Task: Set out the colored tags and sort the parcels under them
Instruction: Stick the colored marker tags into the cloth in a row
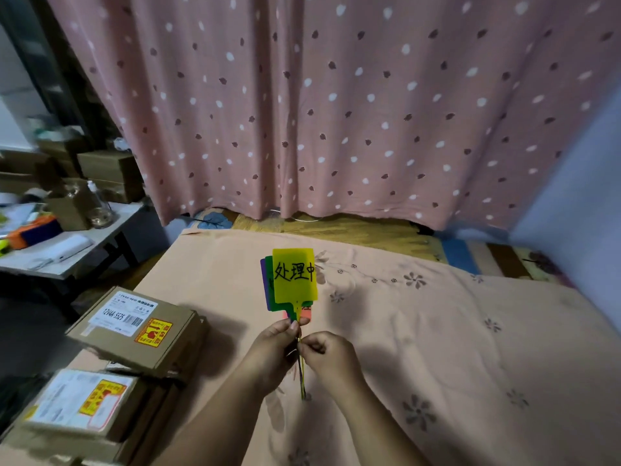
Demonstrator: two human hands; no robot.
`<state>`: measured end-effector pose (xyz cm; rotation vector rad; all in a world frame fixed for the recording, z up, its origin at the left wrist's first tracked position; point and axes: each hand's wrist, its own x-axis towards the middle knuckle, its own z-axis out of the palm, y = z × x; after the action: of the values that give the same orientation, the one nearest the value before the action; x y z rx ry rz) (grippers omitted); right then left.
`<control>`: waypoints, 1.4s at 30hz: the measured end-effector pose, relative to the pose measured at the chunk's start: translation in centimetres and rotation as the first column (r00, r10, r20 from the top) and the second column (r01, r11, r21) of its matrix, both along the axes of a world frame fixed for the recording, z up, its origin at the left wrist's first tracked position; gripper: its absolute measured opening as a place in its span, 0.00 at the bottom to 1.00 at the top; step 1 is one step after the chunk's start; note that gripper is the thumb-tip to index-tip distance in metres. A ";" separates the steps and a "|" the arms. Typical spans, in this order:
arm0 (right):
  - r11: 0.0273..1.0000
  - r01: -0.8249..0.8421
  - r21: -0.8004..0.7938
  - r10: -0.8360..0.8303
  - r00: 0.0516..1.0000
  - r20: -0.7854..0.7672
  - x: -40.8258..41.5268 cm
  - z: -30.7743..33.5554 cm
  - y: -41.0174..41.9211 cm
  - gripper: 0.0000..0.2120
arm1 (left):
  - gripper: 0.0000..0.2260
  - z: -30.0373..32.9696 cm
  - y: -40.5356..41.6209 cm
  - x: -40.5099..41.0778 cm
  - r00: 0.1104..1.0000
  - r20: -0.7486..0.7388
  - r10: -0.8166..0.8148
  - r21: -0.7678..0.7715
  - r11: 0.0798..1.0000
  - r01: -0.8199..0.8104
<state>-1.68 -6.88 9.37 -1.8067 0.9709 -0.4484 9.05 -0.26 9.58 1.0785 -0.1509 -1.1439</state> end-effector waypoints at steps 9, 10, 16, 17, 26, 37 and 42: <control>0.994 0.105 -0.043 -0.103 0.994 0.040 0.1 0.1 -0.5 0.11 | 0.10 0.5 -0.2 1.5 0.999 0.044 0.003 0.020 1.000 -0.004; 0.992 0.122 -0.037 -0.121 0.992 0.040 0.0 0.0 -0.6 0.10 | 0.10 0.3 -0.2 1.8 0.999 0.051 0.010 0.030 0.999 -0.011; 0.973 0.230 -0.023 -0.228 0.972 0.054 -1.8 -1.3 -2.2 0.08 | 0.11 -0.9 -0.5 3.5 0.999 -0.013 0.048 0.030 0.998 -0.048; 0.968 0.248 -0.030 -0.246 0.968 0.042 -2.2 -1.5 -2.6 0.08 | 0.11 -1.2 -0.5 3.6 0.999 -0.026 0.045 0.026 0.999 -0.045; 0.946 0.319 -0.051 -0.323 0.941 -0.106 -6.8 -4.2 -8.1 0.04 | 0.10 -2.5 -1.3 1.4 0.995 -0.022 0.102 0.059 0.993 -0.101; 0.957 0.290 -0.021 -0.284 0.914 -0.288 -10.2 -9.0 -13.8 0.06 | 0.11 -3.9 -4.1 -3.3 0.965 -0.086 0.248 0.045 0.969 -0.245; 0.957 0.289 0.037 -0.254 0.890 -0.378 -10.2 -12.0 -15.5 0.06 | 0.11 -5.0 -5.0 -3.6 0.952 -0.121 0.279 0.035 0.960 -0.277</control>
<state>-11.84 -22.35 -2.60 -1.7080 1.4963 -0.2279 5.48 -5.24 4.59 1.0044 0.1085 -0.9550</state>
